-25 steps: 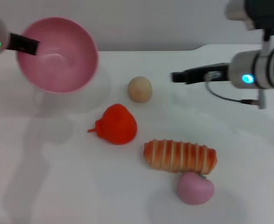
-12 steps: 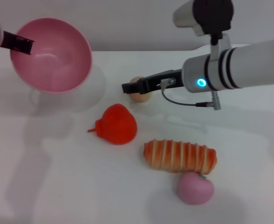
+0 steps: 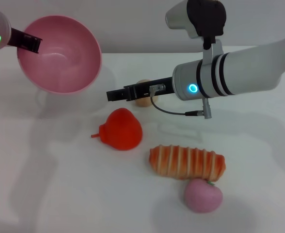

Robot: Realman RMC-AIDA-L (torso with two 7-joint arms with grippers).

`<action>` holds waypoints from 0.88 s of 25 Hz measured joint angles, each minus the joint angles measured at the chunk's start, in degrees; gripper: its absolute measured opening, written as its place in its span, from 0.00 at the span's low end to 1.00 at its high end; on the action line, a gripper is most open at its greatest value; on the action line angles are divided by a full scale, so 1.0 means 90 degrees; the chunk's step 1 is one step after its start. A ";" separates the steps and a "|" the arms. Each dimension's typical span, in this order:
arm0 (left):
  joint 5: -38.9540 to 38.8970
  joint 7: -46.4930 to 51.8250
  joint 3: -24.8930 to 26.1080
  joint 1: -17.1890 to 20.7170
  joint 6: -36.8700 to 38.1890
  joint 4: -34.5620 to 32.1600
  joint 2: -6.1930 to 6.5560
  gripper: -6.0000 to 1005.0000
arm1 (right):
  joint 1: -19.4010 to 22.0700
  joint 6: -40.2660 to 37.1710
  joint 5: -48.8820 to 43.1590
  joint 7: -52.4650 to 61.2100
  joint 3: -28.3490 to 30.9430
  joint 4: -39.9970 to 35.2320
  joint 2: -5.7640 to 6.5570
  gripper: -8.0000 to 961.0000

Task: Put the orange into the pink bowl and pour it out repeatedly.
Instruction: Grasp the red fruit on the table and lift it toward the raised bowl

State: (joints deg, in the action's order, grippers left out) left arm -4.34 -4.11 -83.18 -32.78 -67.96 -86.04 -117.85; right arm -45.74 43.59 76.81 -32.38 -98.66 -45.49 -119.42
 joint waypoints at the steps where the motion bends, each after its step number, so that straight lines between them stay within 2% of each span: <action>1: 0.0001 0.0000 0.0000 0.0000 0.0000 0.0000 0.0000 0.04 | -0.0003 0.0020 0.0101 -0.0012 -0.0009 0.0025 0.0002 0.62; 10: 0.0004 -0.0003 -0.0021 -0.0001 0.0003 0.0000 -0.0006 0.04 | -0.0061 0.0070 0.0263 -0.0031 -0.0033 0.0388 -0.0018 0.62; 16: 0.0004 -0.0003 -0.0093 0.0002 0.0011 0.0000 -0.0010 0.04 | -0.0336 -0.0157 0.0318 -0.0033 -0.0106 0.0967 -0.0024 0.62; 22: 0.0005 -0.0003 -0.0106 -0.0002 0.0013 0.0000 -0.0010 0.04 | -0.0463 -0.0279 0.0451 -0.0040 -0.0278 0.1138 -0.0032 0.62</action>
State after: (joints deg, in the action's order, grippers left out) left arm -4.30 -4.13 -84.13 -32.79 -67.85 -86.04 -117.94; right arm -49.91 41.08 80.87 -32.74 -101.16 -35.25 -119.71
